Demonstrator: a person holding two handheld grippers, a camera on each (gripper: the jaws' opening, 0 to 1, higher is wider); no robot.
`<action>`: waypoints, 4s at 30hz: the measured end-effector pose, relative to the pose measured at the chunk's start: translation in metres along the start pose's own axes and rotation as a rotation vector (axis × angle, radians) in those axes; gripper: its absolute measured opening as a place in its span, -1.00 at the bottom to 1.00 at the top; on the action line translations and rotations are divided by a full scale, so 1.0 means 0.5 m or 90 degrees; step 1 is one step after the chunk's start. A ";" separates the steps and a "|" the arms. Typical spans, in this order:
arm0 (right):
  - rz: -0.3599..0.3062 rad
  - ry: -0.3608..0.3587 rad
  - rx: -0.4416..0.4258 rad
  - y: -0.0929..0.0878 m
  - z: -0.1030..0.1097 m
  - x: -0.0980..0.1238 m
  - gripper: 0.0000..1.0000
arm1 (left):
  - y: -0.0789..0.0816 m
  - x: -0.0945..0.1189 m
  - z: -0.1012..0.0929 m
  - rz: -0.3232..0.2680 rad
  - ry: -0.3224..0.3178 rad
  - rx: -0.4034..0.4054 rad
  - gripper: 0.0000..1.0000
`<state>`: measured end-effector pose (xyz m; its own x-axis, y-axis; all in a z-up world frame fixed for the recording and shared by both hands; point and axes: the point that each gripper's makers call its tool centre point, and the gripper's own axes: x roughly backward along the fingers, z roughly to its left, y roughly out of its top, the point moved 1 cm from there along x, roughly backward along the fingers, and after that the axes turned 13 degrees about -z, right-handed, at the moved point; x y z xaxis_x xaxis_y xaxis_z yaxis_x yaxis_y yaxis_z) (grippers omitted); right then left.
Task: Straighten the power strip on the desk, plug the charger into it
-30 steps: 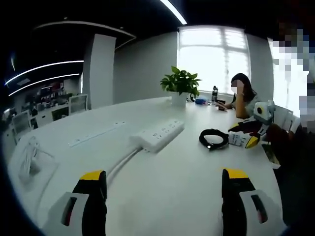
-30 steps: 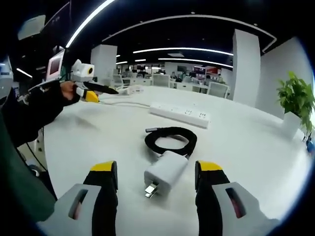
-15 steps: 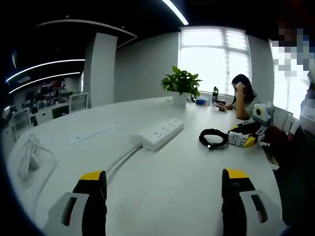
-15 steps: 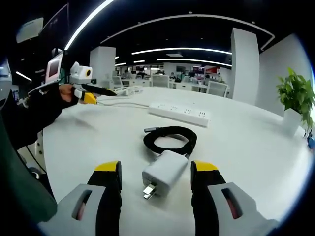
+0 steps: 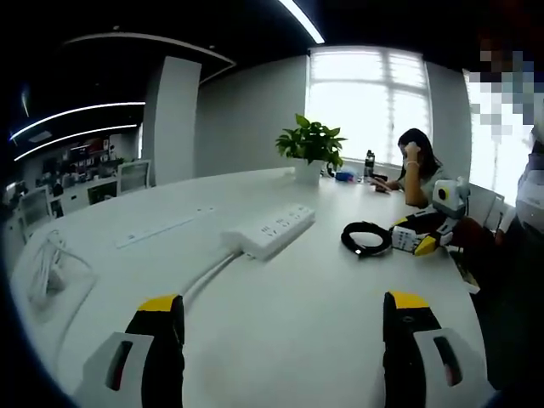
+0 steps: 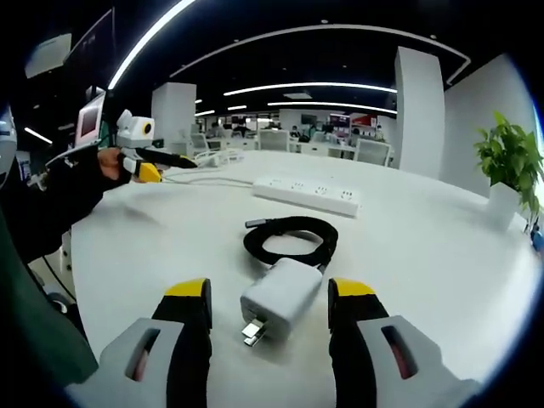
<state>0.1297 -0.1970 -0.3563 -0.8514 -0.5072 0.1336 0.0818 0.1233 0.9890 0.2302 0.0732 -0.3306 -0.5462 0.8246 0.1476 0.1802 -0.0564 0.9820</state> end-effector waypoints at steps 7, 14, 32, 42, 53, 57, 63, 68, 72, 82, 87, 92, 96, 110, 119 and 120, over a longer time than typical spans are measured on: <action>-0.019 -0.033 -0.005 0.011 -0.009 0.000 -0.02 | 0.002 0.004 0.009 0.000 0.007 -0.005 0.99; -0.004 -0.055 -0.003 0.003 -0.010 -0.005 0.00 | 0.000 0.005 0.006 0.002 0.005 -0.007 0.99; -0.028 -0.147 -0.017 0.012 -0.027 -0.002 -0.18 | -0.005 0.009 0.008 0.002 0.007 -0.023 0.99; -0.034 -0.150 -0.019 0.013 -0.031 -0.005 -0.32 | -0.006 0.007 0.009 -0.004 0.004 -0.013 0.99; -0.039 -0.150 -0.012 0.012 -0.036 -0.001 -0.43 | -0.009 0.008 0.008 -0.003 0.005 -0.012 0.99; -0.040 -0.151 -0.012 0.013 -0.035 0.000 -0.44 | -0.011 0.008 0.007 -0.001 0.004 -0.013 0.99; -0.042 -0.152 -0.014 0.014 -0.036 0.003 -0.44 | -0.011 0.008 0.005 -0.002 0.001 -0.010 0.99; -0.043 -0.146 -0.017 0.015 -0.036 0.004 -0.44 | -0.010 0.008 0.002 -0.003 0.000 -0.009 0.99; -0.043 -0.147 -0.013 0.015 -0.035 0.005 -0.44 | -0.013 0.007 0.004 0.003 0.000 -0.013 0.99; -0.043 -0.147 -0.013 0.016 -0.034 0.004 -0.44 | -0.012 0.006 0.001 -0.001 -0.002 -0.007 0.99; -0.043 -0.146 -0.012 0.016 -0.033 0.004 -0.44 | -0.012 0.006 0.003 -0.001 -0.002 -0.007 0.99; -0.044 -0.143 -0.007 0.016 -0.032 0.004 -0.43 | -0.011 0.005 0.002 -0.002 -0.006 -0.008 0.99; -0.054 -0.124 -0.009 0.020 -0.030 0.009 -0.43 | -0.012 0.004 0.001 -0.002 -0.007 -0.007 0.99; -0.164 0.142 -0.002 0.113 -0.054 0.063 -0.29 | -0.009 0.005 0.000 -0.005 -0.005 -0.009 0.99; -0.130 0.258 0.047 0.103 -0.011 0.056 -0.23 | -0.014 -0.001 -0.013 0.000 -0.012 -0.013 0.99; -0.132 0.263 0.047 0.106 -0.012 0.056 -0.23 | -0.014 0.000 -0.013 0.000 -0.012 -0.013 0.99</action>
<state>0.1133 -0.2099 -0.2997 -0.5676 -0.8224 -0.0375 -0.1187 0.0367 0.9923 0.2237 0.0698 -0.3367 -0.5306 0.8350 0.1457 0.1634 -0.0680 0.9842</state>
